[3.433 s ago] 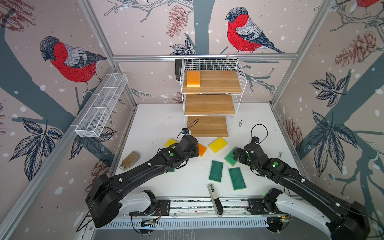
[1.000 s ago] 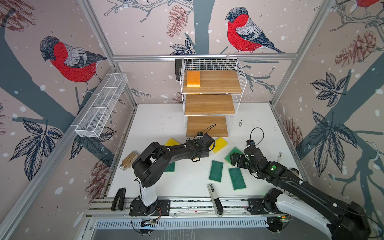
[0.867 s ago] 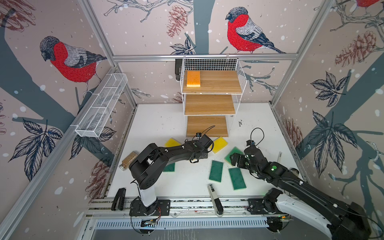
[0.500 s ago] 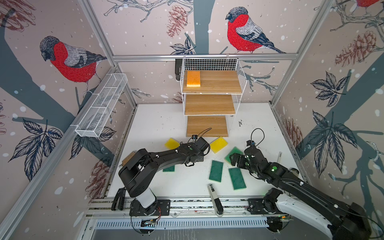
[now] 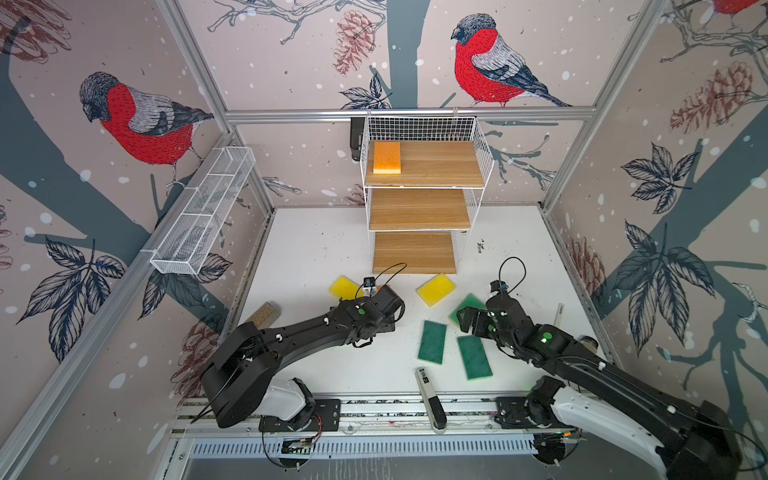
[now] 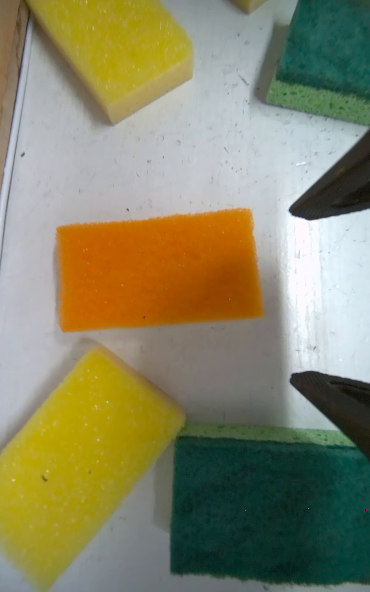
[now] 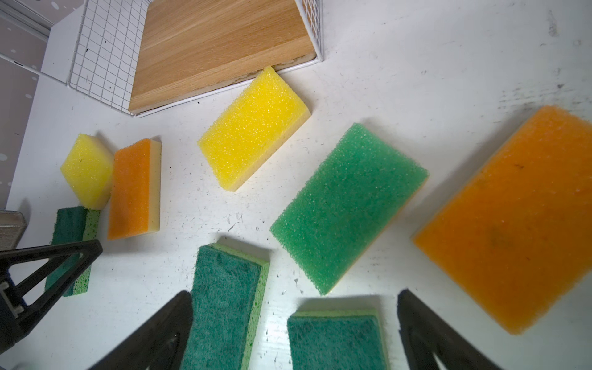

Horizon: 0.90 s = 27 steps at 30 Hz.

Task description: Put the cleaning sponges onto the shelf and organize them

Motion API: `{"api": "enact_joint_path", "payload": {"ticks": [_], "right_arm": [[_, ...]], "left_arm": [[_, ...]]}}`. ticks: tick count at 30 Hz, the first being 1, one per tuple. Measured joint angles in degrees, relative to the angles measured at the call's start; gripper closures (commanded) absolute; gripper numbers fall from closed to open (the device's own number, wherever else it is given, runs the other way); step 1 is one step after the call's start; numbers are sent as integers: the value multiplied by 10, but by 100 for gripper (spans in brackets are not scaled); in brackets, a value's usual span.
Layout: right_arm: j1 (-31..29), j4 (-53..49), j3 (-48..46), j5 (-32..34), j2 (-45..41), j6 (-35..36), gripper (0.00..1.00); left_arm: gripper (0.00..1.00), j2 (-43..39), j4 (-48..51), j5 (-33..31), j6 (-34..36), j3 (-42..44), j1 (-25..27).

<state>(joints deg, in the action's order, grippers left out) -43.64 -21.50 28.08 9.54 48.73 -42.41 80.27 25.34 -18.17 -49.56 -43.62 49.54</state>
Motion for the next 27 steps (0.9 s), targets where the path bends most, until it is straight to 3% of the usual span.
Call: {"api": "enact_joint_path", "payload": {"ticks": [8,27], "right_arm": [[-3,0,0,7,0,0,0],[-4,0,-3,13,-6,5,0]], "left_arm": [[15,32,-30,-17,-28,0,18],[14,116,-68,-43,-85,-30,20]]}}
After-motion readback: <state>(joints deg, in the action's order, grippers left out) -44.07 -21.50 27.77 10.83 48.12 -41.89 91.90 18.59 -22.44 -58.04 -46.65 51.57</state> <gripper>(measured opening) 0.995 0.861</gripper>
